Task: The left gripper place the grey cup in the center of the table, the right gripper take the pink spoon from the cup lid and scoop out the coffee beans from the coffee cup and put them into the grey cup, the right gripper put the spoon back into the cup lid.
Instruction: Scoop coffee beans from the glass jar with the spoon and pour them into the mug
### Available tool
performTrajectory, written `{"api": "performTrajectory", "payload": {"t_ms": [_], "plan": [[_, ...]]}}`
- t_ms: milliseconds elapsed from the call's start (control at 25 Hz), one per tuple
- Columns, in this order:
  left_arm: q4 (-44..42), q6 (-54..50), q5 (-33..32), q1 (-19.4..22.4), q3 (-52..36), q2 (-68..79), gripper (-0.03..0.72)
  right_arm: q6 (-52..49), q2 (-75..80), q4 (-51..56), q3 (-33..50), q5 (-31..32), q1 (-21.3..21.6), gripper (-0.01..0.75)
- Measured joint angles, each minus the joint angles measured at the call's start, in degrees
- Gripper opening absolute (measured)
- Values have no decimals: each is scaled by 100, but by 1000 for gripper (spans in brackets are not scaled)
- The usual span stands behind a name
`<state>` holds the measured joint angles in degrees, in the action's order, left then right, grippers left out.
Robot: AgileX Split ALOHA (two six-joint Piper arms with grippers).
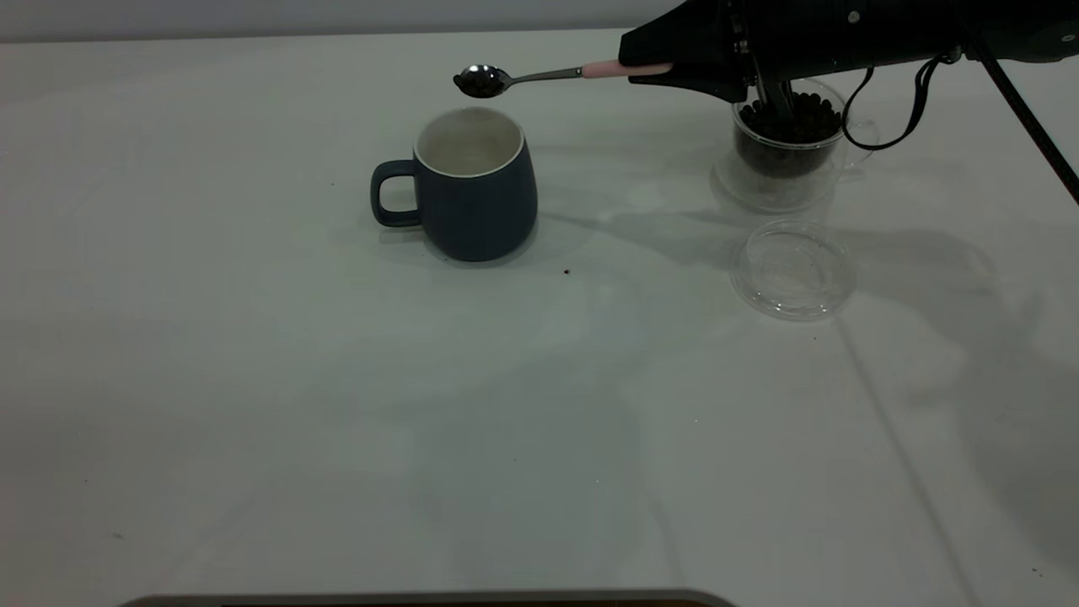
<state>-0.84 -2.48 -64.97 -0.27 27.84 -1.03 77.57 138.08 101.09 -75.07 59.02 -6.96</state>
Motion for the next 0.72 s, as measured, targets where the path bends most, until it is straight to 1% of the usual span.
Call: {"api": "performTrajectory", "payload": {"t_ms": [120, 360, 440, 560, 640, 720], "plan": [[0, 0, 0, 0, 0, 0, 586, 724, 0, 2, 0, -7, 0, 110], [0, -7, 0, 0, 0, 0, 586, 2788, 0, 7, 0, -33, 0, 110], [0, -7, 0, 0, 0, 0, 586, 3070, 0, 7, 0, -75, 0, 110], [0, -7, 0, 0, 0, 0, 586, 2939, 0, 7, 0, -106, 0, 110], [0, -7, 0, 0, 0, 0, 586, 2419, -44, -42, 0, -62, 19, 110], [0, -7, 0, 0, 0, 0, 586, 1691, -190, -288, 0, -56, 35, 110]]}}
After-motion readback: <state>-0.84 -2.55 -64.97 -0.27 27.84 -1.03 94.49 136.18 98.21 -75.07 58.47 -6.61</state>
